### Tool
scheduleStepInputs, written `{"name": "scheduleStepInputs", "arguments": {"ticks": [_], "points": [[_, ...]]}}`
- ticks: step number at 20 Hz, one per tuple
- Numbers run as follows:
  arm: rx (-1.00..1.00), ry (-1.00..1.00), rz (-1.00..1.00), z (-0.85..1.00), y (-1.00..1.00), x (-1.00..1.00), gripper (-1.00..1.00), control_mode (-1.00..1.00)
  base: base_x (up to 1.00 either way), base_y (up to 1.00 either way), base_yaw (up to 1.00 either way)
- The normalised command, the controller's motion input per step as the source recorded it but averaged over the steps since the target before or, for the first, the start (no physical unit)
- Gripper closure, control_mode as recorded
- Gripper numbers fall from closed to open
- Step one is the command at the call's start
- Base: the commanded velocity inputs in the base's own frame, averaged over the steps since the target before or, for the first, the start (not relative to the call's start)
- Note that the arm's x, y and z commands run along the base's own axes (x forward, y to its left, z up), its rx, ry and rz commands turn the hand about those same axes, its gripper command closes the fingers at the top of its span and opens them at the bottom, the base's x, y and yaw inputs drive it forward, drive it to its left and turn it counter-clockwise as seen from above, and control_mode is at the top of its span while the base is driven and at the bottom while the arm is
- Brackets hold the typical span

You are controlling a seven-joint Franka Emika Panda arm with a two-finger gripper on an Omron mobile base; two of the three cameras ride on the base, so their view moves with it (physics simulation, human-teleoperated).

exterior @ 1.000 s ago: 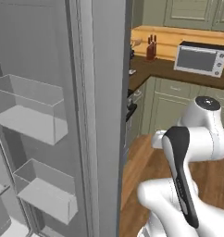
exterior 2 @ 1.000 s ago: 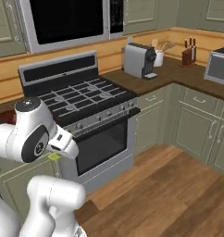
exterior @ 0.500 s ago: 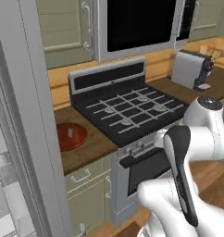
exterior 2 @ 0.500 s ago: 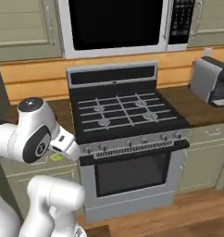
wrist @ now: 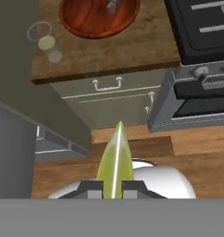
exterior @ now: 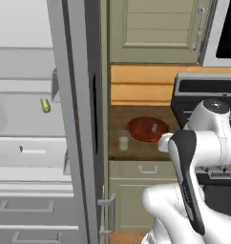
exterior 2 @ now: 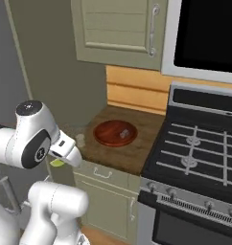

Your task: Grab a lemon wedge from the fridge and one ice cube from the ice bowl, and put them in the glass of lemonade.

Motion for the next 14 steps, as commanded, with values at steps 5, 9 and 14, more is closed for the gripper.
{"name": "scheduleStepInputs", "arguments": {"ticks": [5,9,14], "points": [[0.00,0.00,0.00,0.00,0.00,0.00,1.00,1.00,0.77,-0.64,0.56],[0.00,0.00,0.00,0.00,0.00,0.00,1.00,1.00,0.36,-0.55,0.44],[0.00,0.00,0.00,0.00,0.00,0.00,1.00,1.00,0.00,-0.07,0.13]]}}
